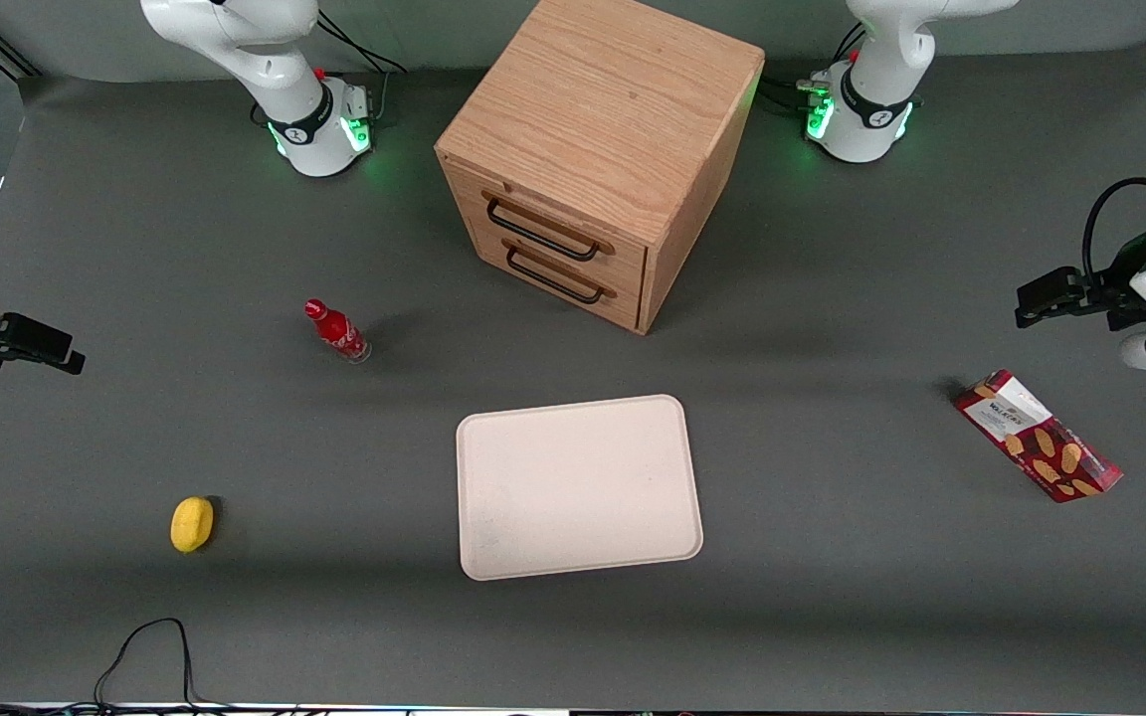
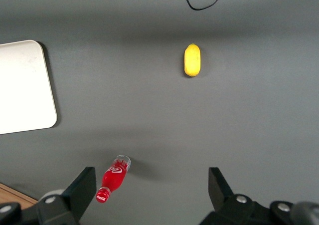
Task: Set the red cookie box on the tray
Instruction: 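Move the left gripper, open, toward the red cookie box, then lower the left gripper over the cookie box end and close on it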
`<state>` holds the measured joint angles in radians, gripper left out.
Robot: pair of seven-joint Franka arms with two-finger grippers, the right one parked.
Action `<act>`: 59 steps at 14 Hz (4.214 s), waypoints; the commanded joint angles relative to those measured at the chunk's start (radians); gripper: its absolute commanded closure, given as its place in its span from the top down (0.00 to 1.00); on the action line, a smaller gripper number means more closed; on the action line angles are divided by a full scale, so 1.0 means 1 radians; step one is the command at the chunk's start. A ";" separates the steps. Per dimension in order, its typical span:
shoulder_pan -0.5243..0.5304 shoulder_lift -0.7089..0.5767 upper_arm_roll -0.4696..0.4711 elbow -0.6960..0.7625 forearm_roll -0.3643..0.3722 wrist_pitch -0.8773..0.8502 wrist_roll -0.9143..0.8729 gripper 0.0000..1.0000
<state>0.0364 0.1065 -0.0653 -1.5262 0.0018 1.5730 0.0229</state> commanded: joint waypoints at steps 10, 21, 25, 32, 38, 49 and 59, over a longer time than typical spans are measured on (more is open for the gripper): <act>0.124 0.010 0.030 -0.018 0.003 -0.008 0.096 1.00; 0.277 0.088 0.030 -0.020 0.027 0.039 -0.395 1.00; 0.280 0.088 0.030 -0.098 0.026 0.148 -0.520 1.00; 0.273 0.209 0.030 -0.265 0.023 0.490 -0.538 1.00; 0.270 0.294 0.030 -0.310 0.021 0.669 -0.594 1.00; 0.266 0.392 0.028 -0.308 0.014 0.779 -0.589 0.68; 0.266 0.392 0.028 -0.289 0.026 0.756 -0.572 0.00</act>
<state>0.3116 0.5002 -0.0434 -1.8354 0.0158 2.3454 -0.5496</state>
